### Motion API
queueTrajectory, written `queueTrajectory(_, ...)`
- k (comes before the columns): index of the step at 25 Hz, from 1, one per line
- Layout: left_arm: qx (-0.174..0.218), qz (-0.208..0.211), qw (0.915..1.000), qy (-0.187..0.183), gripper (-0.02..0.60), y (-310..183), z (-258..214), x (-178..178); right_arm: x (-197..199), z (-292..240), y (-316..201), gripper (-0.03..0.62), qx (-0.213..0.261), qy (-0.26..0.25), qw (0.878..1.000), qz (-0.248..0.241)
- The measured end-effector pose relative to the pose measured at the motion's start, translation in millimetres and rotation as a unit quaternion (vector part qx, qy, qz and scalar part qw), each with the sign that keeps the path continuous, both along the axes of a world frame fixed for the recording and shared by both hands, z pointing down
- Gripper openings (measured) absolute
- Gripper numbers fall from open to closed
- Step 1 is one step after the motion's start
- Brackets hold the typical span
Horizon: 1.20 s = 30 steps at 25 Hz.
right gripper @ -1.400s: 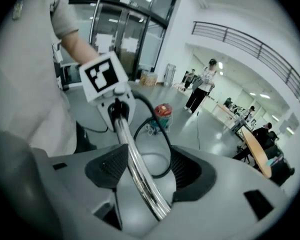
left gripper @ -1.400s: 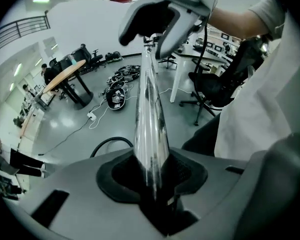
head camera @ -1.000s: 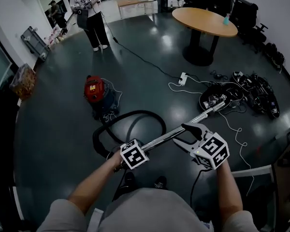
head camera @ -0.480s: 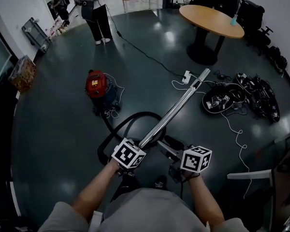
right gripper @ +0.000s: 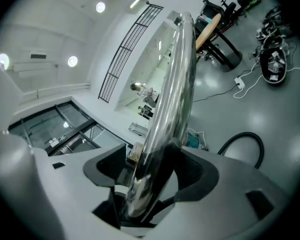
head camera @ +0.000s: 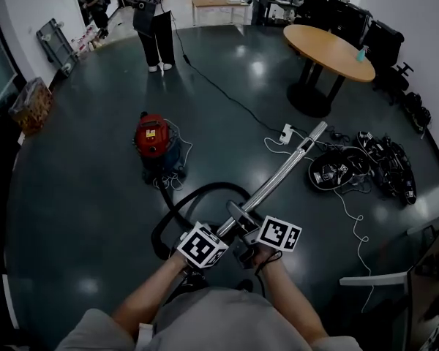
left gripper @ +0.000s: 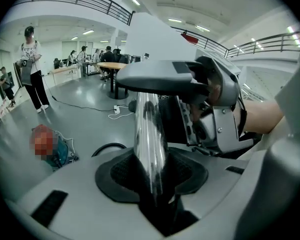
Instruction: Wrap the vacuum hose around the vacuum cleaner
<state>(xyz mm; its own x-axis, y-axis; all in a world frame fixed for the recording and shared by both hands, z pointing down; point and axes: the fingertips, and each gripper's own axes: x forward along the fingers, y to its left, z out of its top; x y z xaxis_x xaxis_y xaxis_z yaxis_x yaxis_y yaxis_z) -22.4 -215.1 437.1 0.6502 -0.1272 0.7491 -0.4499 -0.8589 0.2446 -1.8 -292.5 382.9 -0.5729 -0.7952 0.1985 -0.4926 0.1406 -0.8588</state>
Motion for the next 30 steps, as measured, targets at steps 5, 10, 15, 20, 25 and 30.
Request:
queueTrajectory(5,0.003,0.001,0.9997,0.024,0.147,-23.6,0.2,-41.9,-41.6,1.7,-35.2,0.25,-0.001,0.012,0.999,0.032)
queueTrajectory(10,0.006,0.002,0.9981,0.061,0.147,-35.9,-1.6,-78.8,-77.1,11.2,-64.3,0.154,-0.034,0.034,0.996,0.074)
queueTrajectory(15,0.034,0.029,0.9963,0.073,0.167,-36.8,1.4,-96.2,-100.2,8.9,-71.7,0.124,-0.056,0.054,0.994,0.075)
queueTrajectory(20,0.043,0.074,0.992,0.093,0.278,-31.5,-1.7,-119.9,-100.1,0.5,-83.0,0.115,-0.042,0.098,0.992,0.071)
queueTrajectory(25,0.055,0.084,0.9907,0.093,0.302,-40.6,-14.5,-146.8,-87.3,-0.2,-92.5,0.114,-0.037,0.142,0.987,0.062)
queueTrajectory(30,0.083,0.066,0.9911,0.08,0.301,-67.1,-32.9,-173.5,-92.5,-3.7,-91.5,0.114,-0.03,0.201,0.979,0.018)
